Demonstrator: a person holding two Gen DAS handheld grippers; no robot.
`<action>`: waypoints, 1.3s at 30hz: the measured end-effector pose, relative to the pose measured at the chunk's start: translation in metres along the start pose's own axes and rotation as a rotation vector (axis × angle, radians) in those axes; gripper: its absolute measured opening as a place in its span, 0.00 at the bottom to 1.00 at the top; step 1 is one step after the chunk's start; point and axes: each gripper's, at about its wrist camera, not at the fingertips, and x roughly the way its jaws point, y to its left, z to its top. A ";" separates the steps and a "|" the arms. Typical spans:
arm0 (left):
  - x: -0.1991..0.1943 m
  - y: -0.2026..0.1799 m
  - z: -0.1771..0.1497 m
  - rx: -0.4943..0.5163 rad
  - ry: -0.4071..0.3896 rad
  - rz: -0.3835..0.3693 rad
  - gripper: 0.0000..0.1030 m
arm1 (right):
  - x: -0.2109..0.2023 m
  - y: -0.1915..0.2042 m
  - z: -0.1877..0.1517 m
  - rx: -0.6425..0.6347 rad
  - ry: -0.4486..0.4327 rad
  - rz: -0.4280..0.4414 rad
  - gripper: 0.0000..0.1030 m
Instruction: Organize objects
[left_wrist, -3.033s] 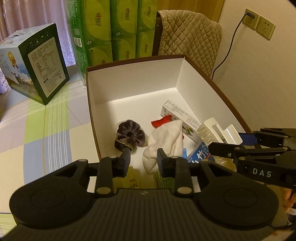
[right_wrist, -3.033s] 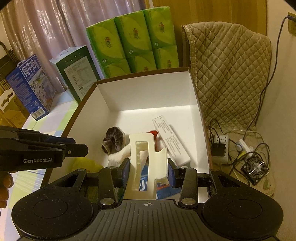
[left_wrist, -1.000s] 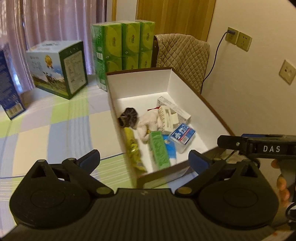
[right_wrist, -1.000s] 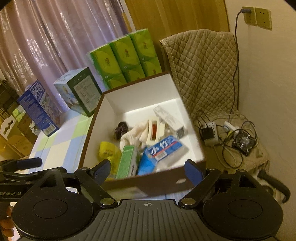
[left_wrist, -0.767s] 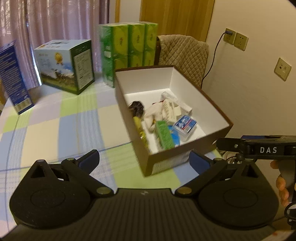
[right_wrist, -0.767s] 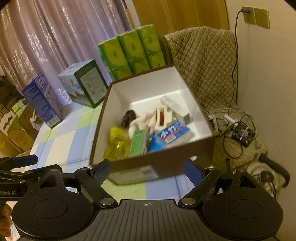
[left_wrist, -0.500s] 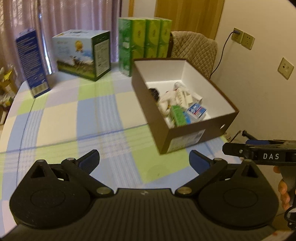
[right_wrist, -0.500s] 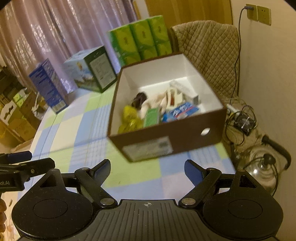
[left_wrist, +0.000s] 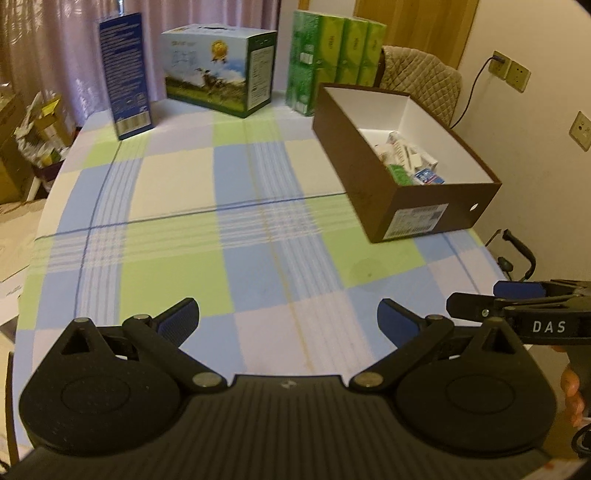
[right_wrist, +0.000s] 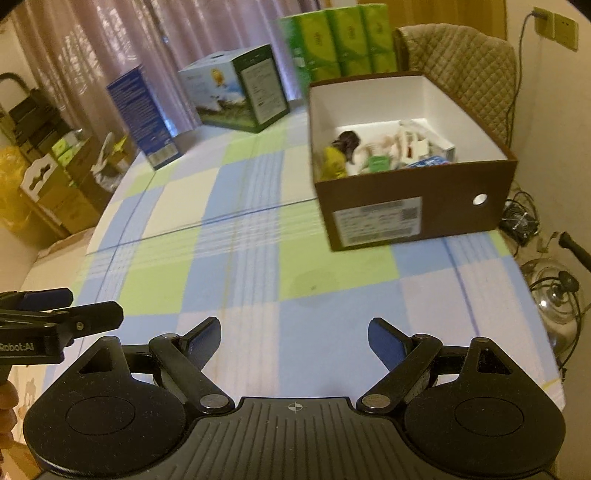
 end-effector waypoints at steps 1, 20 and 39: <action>-0.002 0.003 -0.003 -0.003 0.001 0.004 0.99 | 0.000 0.004 -0.002 -0.003 0.000 0.002 0.82; -0.024 0.045 -0.039 -0.066 0.027 0.056 0.99 | 0.003 0.053 -0.027 -0.069 0.027 0.029 0.82; -0.031 0.056 -0.057 -0.104 0.044 0.088 0.98 | 0.013 0.068 -0.041 -0.109 0.071 0.049 0.82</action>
